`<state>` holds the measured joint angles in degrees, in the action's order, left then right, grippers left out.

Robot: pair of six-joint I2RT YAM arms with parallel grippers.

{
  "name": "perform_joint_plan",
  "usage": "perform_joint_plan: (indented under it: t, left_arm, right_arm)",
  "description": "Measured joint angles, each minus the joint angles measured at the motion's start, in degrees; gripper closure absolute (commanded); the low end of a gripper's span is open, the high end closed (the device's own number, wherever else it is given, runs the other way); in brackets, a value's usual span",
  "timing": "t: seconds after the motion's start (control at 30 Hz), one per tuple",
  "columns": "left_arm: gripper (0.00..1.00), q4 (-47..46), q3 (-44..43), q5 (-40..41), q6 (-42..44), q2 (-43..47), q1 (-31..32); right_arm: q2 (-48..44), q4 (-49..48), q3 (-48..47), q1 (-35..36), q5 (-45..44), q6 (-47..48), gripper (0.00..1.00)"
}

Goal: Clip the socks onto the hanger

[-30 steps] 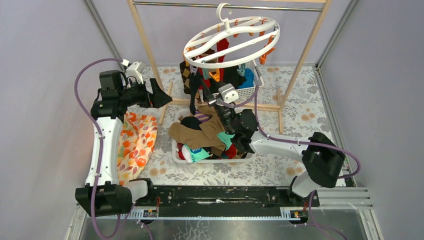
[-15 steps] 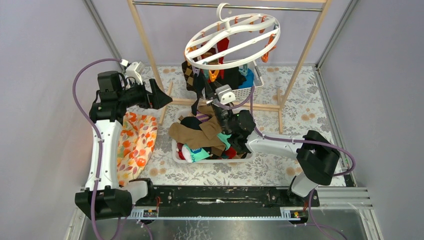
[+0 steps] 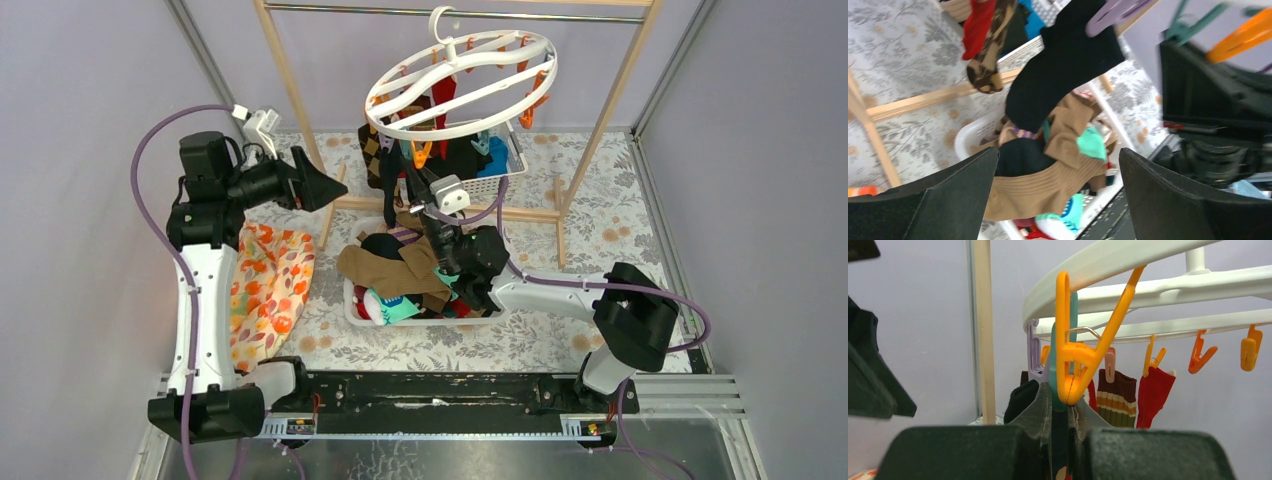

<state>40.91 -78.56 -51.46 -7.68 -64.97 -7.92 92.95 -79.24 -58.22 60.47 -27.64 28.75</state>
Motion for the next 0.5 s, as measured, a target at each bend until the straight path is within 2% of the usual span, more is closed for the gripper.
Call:
perform_joint_plan:
  t: [0.2, 0.37, 0.5]
  left_arm:
    - [0.03, -3.7, -4.6, -3.7, -8.2, 0.7, 2.4]
    - [0.11, -6.3, -8.9, -1.1, -12.3, -1.2, 13.7]
    - [0.18, -7.9, -13.6, 1.0, -14.4, -5.6, 17.9]
  right_arm:
    - [0.0, -0.5, 0.0, 1.5, -1.6, -2.5, 1.00]
    - [0.0, -1.0, 0.0, 2.0, -1.9, -4.7, 1.00]
    - [0.0, -1.3, 0.0, 2.1, -1.9, -5.7, 1.00]
